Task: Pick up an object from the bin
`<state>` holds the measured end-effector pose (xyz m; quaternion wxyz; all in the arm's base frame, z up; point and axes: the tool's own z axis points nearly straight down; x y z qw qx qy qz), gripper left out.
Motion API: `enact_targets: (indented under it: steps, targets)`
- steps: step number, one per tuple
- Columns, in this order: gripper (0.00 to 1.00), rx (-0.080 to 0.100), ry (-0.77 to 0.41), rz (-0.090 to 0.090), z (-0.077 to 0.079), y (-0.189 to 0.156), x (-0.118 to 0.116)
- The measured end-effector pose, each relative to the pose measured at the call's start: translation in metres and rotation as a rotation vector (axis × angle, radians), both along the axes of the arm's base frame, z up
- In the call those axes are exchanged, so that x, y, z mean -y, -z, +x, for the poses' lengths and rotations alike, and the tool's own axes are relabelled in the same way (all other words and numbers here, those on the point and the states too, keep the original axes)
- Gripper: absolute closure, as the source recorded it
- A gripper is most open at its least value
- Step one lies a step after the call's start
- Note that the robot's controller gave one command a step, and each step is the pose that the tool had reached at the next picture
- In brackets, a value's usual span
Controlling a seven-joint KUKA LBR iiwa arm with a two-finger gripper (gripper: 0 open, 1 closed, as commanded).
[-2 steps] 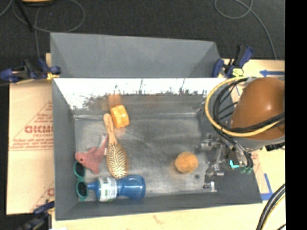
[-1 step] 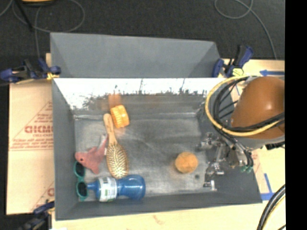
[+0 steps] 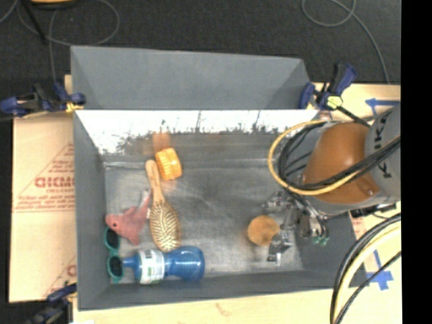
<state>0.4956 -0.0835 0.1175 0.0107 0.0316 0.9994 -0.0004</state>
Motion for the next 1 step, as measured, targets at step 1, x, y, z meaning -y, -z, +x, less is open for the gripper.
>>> enact_targets:
  steps: [1]
  targets:
    - [0.0, -0.021, 0.039, 0.004, -0.0052, 0.0291, -0.0029]
